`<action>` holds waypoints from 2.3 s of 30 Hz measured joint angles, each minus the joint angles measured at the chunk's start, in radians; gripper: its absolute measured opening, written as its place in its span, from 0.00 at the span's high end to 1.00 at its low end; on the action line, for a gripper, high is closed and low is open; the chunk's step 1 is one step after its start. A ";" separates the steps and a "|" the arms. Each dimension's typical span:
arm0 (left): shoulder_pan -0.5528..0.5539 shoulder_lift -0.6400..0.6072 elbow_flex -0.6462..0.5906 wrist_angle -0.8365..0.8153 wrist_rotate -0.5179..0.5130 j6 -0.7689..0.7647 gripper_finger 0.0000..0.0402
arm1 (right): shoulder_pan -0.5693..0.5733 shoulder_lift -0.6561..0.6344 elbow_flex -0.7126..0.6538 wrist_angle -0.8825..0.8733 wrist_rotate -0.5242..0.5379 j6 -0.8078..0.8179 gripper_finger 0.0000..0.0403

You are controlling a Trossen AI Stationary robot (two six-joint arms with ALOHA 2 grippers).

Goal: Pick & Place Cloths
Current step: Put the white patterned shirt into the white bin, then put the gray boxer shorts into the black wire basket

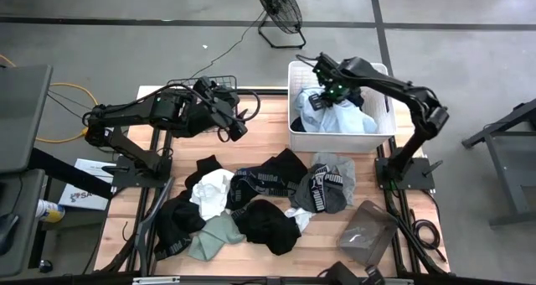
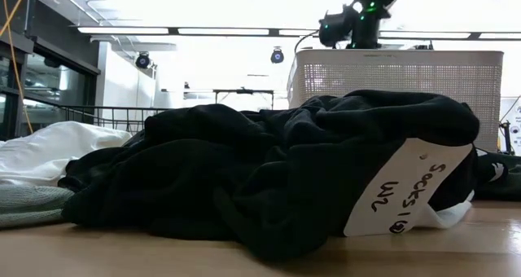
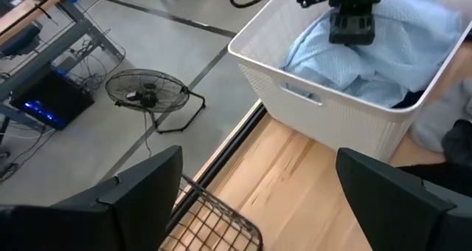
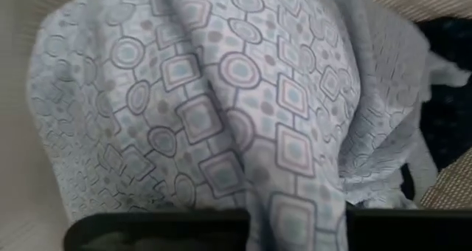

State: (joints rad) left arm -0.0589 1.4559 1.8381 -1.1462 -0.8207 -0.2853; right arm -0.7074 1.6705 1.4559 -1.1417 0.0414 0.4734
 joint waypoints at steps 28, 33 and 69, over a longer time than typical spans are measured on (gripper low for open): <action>0.000 0.000 0.000 -0.162 0.002 -0.038 0.12 | -0.006 -0.044 0.000 -0.009 -0.019 0.107 0.50; 0.000 0.000 0.000 -0.163 0.010 -0.038 0.12 | -0.006 -0.141 0.000 -0.012 -0.022 0.139 0.37; 0.000 0.000 0.000 -0.173 0.083 -0.083 0.12 | 0.834 -0.432 -0.001 -0.249 0.106 0.763 0.40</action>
State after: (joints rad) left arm -0.0589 1.4563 1.8381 -1.3193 -0.7381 -0.3680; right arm 0.1261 1.2384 1.4548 -1.3910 0.1475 1.2363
